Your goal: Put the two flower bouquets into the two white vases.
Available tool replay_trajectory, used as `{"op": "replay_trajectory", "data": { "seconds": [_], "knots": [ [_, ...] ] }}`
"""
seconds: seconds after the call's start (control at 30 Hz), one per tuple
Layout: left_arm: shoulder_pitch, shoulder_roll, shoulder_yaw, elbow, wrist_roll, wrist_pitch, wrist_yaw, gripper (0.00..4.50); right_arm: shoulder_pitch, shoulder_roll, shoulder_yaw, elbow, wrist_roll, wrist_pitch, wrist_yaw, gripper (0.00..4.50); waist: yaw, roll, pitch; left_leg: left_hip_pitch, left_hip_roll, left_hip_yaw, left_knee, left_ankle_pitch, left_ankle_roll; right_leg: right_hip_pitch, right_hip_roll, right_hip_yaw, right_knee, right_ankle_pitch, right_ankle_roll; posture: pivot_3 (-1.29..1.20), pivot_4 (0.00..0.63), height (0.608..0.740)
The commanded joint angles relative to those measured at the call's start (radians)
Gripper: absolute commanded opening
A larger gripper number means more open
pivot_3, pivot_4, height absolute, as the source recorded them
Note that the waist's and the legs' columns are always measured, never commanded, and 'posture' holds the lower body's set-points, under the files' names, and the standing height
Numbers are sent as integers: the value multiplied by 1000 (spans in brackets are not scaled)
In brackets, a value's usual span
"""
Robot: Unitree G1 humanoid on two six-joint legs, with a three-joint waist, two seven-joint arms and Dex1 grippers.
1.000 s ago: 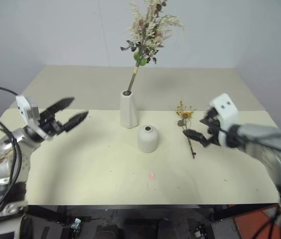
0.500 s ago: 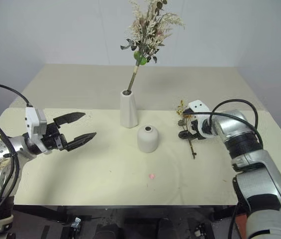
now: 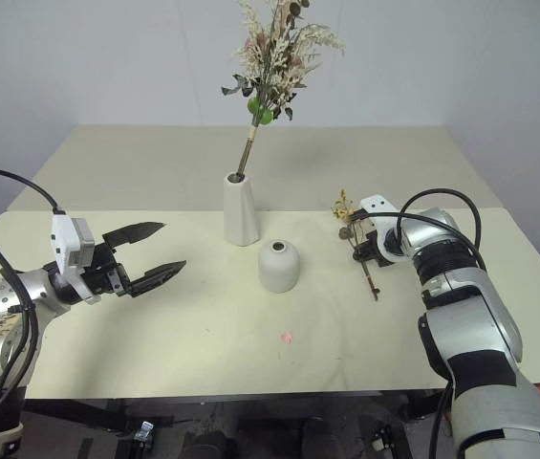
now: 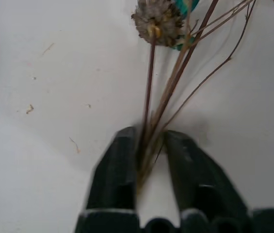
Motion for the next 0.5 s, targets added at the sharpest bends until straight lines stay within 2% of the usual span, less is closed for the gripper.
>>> {"op": "replay_trajectory", "data": {
  "seconds": [0.03, 0.2, 0.27, 0.37, 0.43, 0.5],
  "knots": [
    [1, 17, 10, -34, 1, -29, 3, 4500, -17, -5, -46, 14, -24, -11, -6, 20, 0, 0, 0, 0, 0, 0, 0, 0, 0, 0, 0, 0, 0, 0, 0, 0, 150, 740],
    [-15, 28, 3, -28, 5, -31, -9, 4500, 38, -30, -161, -134, 1, -2, -82, 20, 0, 0, 0, -1, 0, 0, 0, 0, 0, -1, 0, 0, 0, 0, 0, 0, 150, 740],
    [-32, 38, 6, -16, -1, -25, -14, 4500, 144, -11, -319, -386, 52, -87, -203, 20, 1, 0, 0, -2, 0, 0, -1, 0, 0, -3, 0, 0, 1, 0, 0, 0, 150, 740],
    [-51, 52, 9, 2, -15, -16, -29, 4500, 314, 77, -491, -774, 107, -241, -351, 20, 3, 0, 0, -9, 0, -1, 0, 0, 0, -9, 0, 0, 8, 0, 0, 0, 150, 740],
    [-62, 60, 8, 14, -25, -6, -42, 4500, 391, 147, -512, -936, 84, -395, -436, 20, 0, 0, 0, -13, 0, 0, 0, 1, -1, -16, -1, 1, 12, 0, 0, 0, 150, 740],
    [-79, 62, 4, 31, -29, -1, -52, 4500, 416, 262, -546, -1061, 182, -424, -466, 20, -6, 1, 0, -16, -1, 0, 1, 2, -3, -20, -1, 2, 15, 0, 0, 0, 150, 740]
  ]
}}
